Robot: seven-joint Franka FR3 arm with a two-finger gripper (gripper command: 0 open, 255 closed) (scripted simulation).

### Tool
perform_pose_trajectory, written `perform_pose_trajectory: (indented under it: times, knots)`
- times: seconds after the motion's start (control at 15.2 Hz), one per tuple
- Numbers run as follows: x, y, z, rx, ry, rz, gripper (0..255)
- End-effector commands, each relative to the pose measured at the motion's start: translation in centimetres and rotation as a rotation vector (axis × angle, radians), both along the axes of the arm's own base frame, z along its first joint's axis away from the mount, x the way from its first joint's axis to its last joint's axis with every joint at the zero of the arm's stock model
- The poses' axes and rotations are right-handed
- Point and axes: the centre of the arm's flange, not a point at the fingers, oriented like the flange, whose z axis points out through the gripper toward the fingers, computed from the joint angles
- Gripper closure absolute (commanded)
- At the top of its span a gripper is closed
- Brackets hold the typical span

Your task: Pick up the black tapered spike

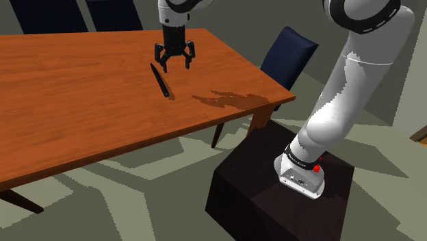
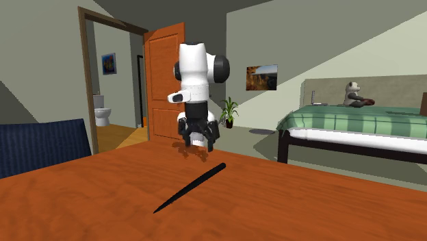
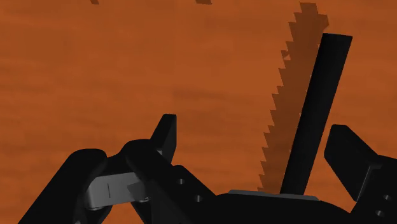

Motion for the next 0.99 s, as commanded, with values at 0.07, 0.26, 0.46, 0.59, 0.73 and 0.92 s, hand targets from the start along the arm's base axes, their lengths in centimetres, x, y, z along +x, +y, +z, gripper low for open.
perform_pose_trajectory:
  times: [0.07, 0.26, 0.46, 0.59, 0.73, 0.92]
  knots:
    - [3.6, 1.5, -1.4, -0.005, 0.000, -0.034, 0]
    - [7.2, 2.4, -2.6, -0.010, 0.001, -0.067, 0]
    - [9.0, 2.8, -3.7, -0.012, 0.001, -0.083, 0]
    - [9.0, 2.8, -4.8, -0.012, 0.001, -0.083, 0]
    - [9.0, 2.8, -5.8, -0.012, 0.001, -0.083, 0]
    - [9.0, 2.8, -7.2, -0.012, 0.001, -0.083, 0]
